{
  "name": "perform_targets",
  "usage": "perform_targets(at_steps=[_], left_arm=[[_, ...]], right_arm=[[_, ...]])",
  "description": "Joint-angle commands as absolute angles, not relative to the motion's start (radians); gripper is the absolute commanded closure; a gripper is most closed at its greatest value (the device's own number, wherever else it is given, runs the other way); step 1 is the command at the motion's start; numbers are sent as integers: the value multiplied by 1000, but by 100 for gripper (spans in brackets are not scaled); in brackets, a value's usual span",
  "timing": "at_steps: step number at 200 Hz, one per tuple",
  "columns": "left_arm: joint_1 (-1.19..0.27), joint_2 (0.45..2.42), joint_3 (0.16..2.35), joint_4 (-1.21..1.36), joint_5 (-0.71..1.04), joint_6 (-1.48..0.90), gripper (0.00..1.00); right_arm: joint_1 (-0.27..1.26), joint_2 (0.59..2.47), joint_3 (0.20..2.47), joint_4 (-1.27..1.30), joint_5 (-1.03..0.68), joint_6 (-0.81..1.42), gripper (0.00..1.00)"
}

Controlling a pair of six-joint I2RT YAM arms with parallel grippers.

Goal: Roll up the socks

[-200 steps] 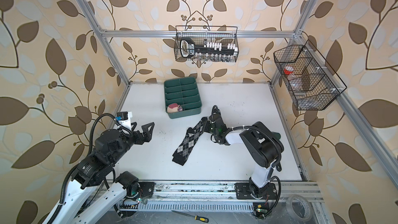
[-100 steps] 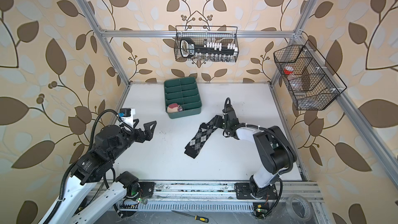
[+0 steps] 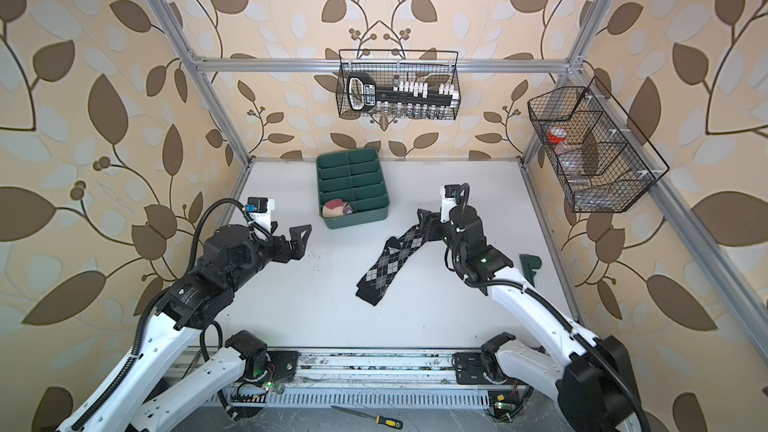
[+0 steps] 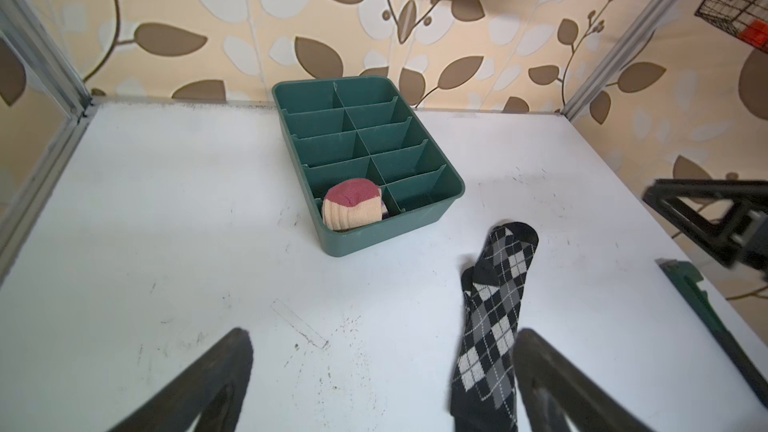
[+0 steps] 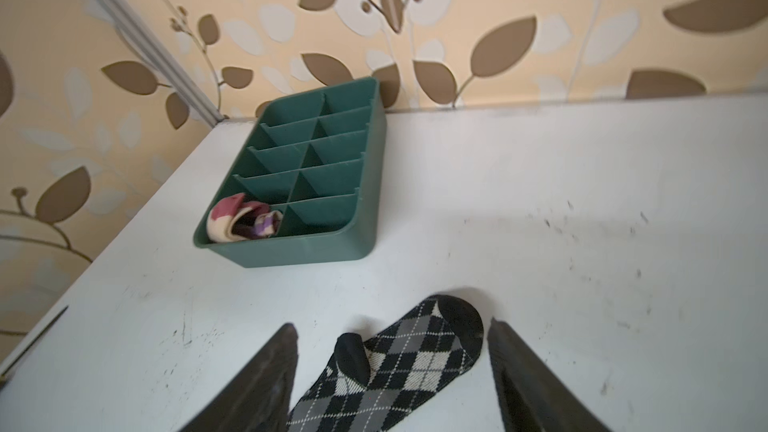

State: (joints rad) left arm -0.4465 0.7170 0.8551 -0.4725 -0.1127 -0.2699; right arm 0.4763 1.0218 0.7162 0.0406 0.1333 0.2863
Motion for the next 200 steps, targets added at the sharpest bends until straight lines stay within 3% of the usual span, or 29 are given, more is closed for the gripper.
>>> perform_targets(at_steps=[1,33,54,87,135,156,200], left_arm=[[-456,783,894,-416,-157,-433,1],[-452,895,1008,-492,-180,-511,1],[-426,952,1059,-497,-123,-518,1],[-343,1052,1126,-497,8,-565,1],[-181,1387,1342,-684,194,-616,1],[-170,1535,1452,-779,163,-559,4],[-170,1748,1628,-868,31,-490,15]], right_arm=[[526,904,673,15,210,147,28],[451,731,587,79,94,232,22],[374,644,538,104,84,308,0],[322,553,474,141,83,371,0],[327,566,486,14,-93,390,0],[394,592,464,-26,-83,403,0],[642,631,437,-39,143,337,0]])
